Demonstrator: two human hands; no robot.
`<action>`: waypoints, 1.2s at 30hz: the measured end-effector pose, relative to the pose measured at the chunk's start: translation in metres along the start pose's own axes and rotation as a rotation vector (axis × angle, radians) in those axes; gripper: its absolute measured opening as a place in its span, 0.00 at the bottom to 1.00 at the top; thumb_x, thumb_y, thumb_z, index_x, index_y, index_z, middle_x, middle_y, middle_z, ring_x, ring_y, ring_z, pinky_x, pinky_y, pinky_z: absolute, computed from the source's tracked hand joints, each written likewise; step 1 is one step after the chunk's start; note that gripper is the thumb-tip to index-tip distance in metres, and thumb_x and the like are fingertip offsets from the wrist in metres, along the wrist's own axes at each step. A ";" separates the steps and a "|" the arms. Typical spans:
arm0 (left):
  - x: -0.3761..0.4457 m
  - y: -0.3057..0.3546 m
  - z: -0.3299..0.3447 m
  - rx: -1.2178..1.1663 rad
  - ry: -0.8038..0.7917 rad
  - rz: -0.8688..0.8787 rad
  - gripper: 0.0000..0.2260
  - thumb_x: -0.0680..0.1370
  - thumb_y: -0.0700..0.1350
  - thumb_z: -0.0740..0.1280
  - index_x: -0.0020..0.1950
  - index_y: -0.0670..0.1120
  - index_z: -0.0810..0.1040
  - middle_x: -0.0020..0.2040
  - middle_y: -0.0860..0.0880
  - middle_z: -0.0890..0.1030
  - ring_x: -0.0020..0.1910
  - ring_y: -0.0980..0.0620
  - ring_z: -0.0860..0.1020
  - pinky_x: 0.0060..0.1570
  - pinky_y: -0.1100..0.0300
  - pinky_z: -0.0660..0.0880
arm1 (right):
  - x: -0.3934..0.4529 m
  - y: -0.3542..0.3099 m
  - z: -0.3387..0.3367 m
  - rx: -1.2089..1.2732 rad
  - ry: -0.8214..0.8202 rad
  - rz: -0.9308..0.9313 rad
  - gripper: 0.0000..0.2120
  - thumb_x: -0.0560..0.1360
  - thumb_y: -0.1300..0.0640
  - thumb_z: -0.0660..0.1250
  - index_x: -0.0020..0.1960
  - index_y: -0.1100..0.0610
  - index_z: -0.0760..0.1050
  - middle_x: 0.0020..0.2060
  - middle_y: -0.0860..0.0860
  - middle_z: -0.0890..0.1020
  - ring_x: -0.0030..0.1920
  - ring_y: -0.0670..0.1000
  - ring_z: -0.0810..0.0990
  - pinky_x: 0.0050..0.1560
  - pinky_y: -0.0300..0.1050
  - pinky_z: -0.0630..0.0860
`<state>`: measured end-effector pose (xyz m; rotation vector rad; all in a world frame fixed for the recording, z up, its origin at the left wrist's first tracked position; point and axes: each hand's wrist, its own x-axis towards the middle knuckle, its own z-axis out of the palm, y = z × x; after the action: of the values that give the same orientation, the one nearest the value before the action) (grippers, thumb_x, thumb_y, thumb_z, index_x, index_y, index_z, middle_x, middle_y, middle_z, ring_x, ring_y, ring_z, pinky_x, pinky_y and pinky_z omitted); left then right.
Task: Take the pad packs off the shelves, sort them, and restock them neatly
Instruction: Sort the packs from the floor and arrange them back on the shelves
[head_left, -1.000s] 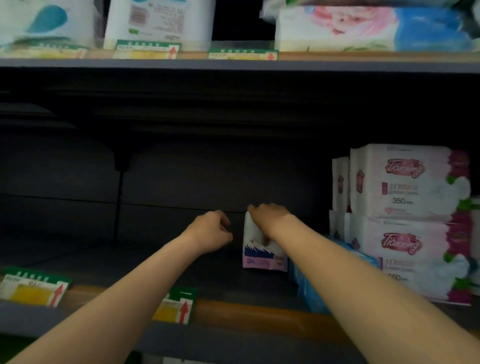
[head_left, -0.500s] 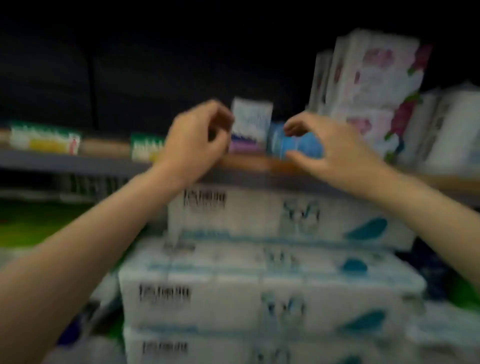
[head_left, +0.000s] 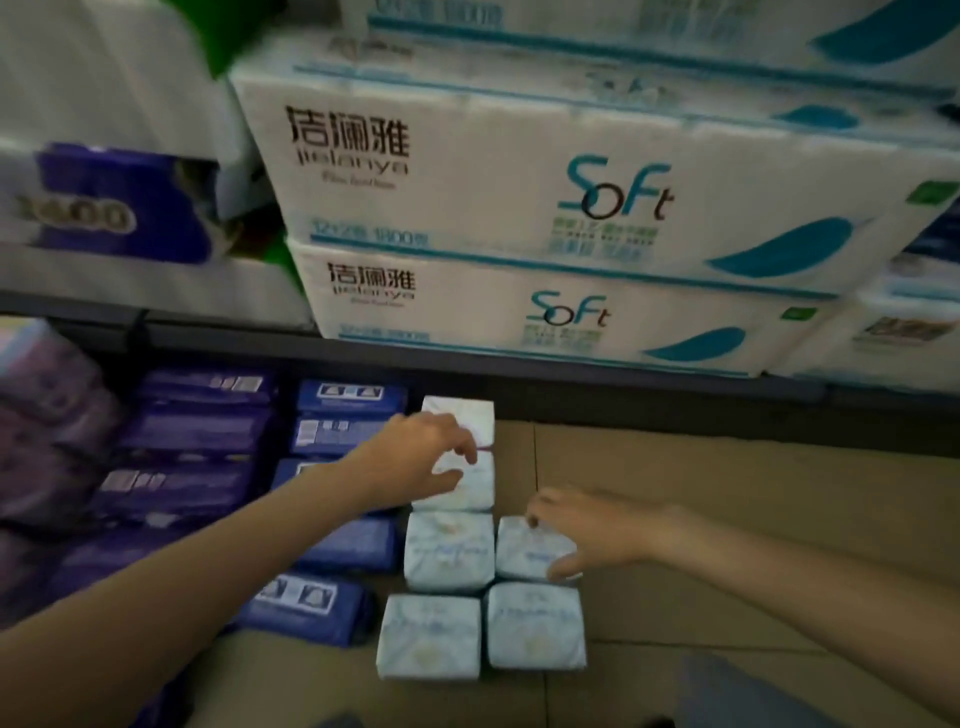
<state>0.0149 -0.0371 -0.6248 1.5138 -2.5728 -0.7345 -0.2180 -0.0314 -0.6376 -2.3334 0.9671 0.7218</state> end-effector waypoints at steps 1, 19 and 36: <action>-0.003 -0.001 0.012 0.037 -0.078 -0.010 0.11 0.77 0.48 0.65 0.58 0.50 0.77 0.57 0.49 0.76 0.58 0.48 0.73 0.57 0.50 0.70 | 0.006 -0.004 0.007 -0.003 -0.018 -0.006 0.23 0.75 0.47 0.66 0.65 0.58 0.66 0.61 0.54 0.68 0.60 0.55 0.69 0.55 0.47 0.68; 0.002 0.058 0.096 0.375 -0.388 0.232 0.29 0.75 0.62 0.62 0.69 0.44 0.66 0.67 0.44 0.67 0.66 0.45 0.64 0.69 0.49 0.54 | 0.015 0.065 0.005 -0.020 0.174 0.233 0.22 0.72 0.53 0.68 0.61 0.52 0.63 0.56 0.53 0.73 0.53 0.54 0.73 0.50 0.47 0.72; 0.061 0.074 0.013 -0.391 -0.389 0.015 0.23 0.71 0.49 0.73 0.63 0.48 0.70 0.56 0.49 0.77 0.52 0.51 0.77 0.51 0.61 0.73 | -0.056 0.075 -0.059 0.153 0.461 0.281 0.20 0.72 0.50 0.70 0.62 0.48 0.69 0.52 0.49 0.74 0.50 0.49 0.73 0.44 0.44 0.67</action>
<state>-0.0803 -0.0542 -0.6148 1.3305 -2.4649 -1.5569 -0.2920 -0.0882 -0.5777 -2.2949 1.5140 0.1921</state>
